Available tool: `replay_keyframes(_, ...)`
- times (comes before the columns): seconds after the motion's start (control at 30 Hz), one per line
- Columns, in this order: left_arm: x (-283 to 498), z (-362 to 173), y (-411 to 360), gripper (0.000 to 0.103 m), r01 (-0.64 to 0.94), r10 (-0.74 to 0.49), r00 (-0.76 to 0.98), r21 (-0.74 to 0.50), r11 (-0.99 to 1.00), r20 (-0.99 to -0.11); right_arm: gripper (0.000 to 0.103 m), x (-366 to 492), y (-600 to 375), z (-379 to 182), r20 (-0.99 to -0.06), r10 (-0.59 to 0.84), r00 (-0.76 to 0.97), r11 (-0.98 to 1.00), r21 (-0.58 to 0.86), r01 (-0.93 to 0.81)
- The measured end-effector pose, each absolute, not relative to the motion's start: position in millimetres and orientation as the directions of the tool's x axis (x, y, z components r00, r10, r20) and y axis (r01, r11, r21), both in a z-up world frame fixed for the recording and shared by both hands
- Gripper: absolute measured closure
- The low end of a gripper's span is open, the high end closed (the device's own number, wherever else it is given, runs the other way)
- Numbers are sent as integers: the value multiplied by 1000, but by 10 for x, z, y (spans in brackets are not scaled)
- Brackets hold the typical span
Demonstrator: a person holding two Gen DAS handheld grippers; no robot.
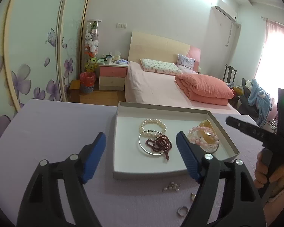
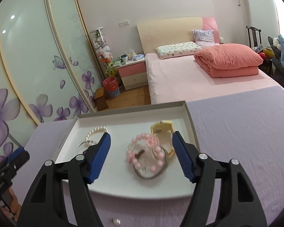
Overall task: Organize jewelry
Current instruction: 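Withdraw both tools from the tray toward the ring and earrings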
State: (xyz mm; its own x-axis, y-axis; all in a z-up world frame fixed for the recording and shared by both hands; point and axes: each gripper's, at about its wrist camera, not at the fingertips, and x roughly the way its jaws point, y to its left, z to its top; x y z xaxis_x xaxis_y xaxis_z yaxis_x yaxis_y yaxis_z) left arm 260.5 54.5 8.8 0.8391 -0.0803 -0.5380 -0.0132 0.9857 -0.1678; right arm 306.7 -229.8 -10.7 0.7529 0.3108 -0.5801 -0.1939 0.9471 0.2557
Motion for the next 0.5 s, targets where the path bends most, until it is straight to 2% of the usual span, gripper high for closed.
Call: replay_keyframes(0.5, 1847, 45, 556, 18, -20, -79, 845, -179, 984, -529, 57, 2373, -2242, -513, -684, 350, 640, 935, 218, -278)
